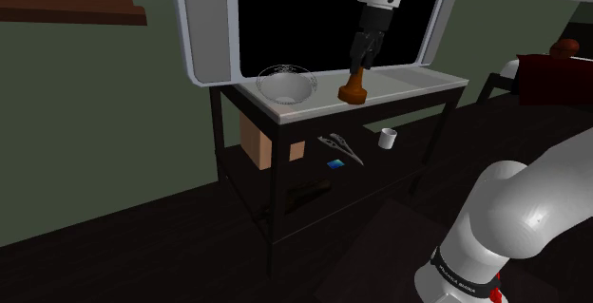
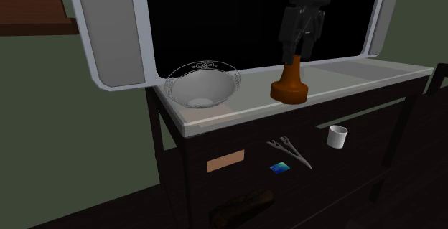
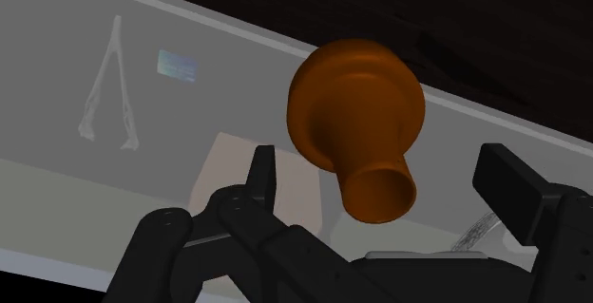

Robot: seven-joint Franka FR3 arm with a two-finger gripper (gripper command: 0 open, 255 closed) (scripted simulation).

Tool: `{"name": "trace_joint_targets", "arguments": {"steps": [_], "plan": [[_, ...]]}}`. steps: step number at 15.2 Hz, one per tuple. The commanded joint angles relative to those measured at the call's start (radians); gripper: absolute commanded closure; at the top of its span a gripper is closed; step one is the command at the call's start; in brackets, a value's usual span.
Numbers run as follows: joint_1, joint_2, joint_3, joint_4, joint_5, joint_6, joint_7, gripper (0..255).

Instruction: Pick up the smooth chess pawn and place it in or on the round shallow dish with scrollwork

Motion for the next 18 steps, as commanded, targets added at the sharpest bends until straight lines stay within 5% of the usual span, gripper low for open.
{"name": "trace_joint_targets", "arguments": {"steps": [1,8,9,18], "plan": [[0.000,-0.005,0.000,-0.025,-0.001,0.021,0.000,0],[0.000,-0.005,0.000,-0.025,-0.001,0.021,0.000,0],[0.000,-0.005,0.000,-0.025,-0.001,0.021,0.000,255],[0.000,-0.005,0.000,-0.025,-0.001,0.021,0.000,255]]}}
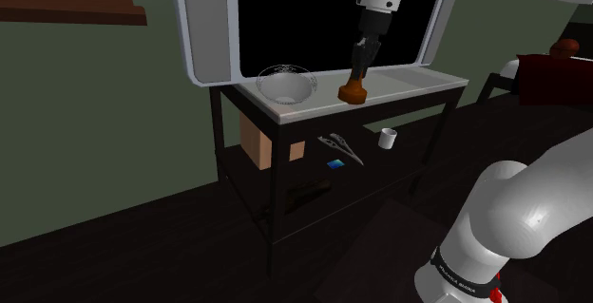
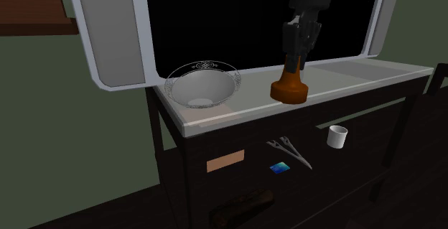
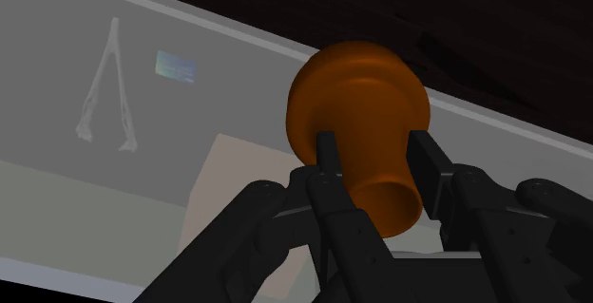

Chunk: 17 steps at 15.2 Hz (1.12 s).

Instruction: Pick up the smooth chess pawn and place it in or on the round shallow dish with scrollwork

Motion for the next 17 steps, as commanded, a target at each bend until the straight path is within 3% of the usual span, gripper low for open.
{"name": "trace_joint_targets", "arguments": {"steps": [1,17], "plan": [[0.000,0.004,0.000,0.017,0.001,-0.013,0.000,255],[0.007,0.096,0.000,0.324,0.012,-0.228,-0.007,255]]}}
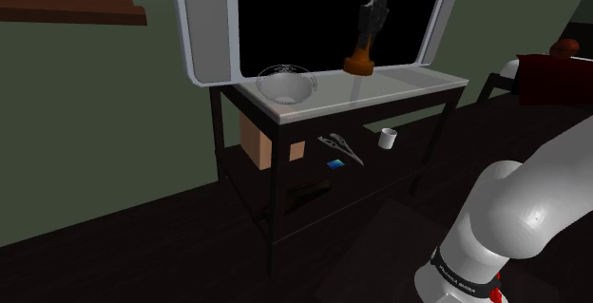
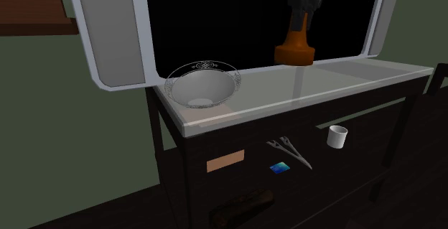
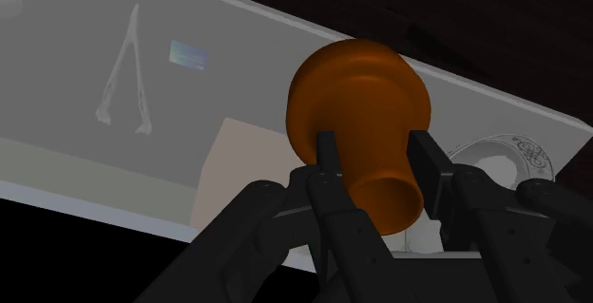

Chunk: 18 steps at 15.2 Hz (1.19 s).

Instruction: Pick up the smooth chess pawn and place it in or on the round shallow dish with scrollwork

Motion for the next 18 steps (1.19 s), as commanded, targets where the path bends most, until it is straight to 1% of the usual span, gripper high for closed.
{"name": "trace_joint_targets", "arguments": {"steps": [1,6,11,15,18], "plan": [[0.001,0.014,0.000,0.041,0.002,-0.028,-0.001,255],[0.002,0.055,-0.003,0.151,0.006,-0.097,-0.005,255],[0.035,0.198,0.052,0.321,0.031,-0.124,0.085,255],[0.063,0.339,0.090,0.505,0.040,-0.168,0.154,255],[0.087,0.473,0.115,0.697,0.041,-0.225,0.204,255]]}}
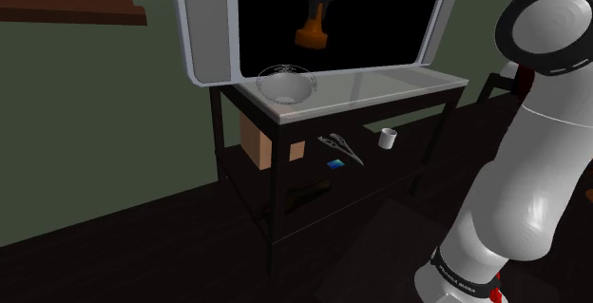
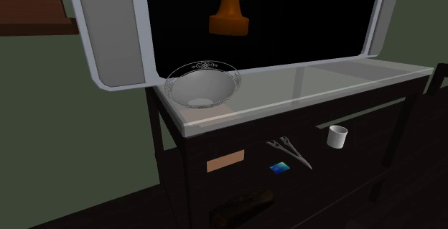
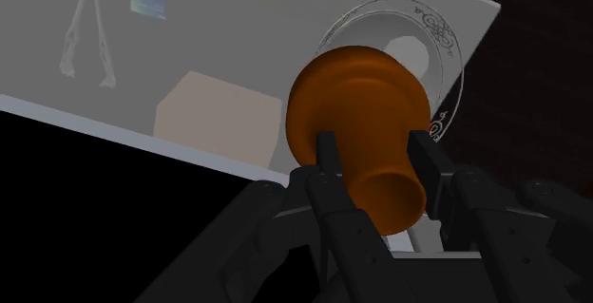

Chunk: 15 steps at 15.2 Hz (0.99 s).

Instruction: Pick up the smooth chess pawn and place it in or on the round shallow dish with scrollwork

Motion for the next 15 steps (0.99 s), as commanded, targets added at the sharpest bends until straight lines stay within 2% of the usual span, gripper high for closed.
{"name": "trace_joint_targets", "arguments": {"steps": [1,2,3,5,7,15], "plan": [[0.018,0.104,0.017,0.153,-0.001,-0.048,0.036,255],[0.028,0.170,0.024,0.257,-0.002,-0.086,0.052,255],[0.040,0.286,0.031,0.449,-0.006,-0.162,0.071,255],[0.041,0.200,0.030,0.275,-0.006,-0.074,0.071,255],[0.042,0.148,0.030,0.161,-0.006,-0.013,0.071,255],[0.042,0.024,0.031,-0.136,-0.006,0.161,0.071,255]]}}
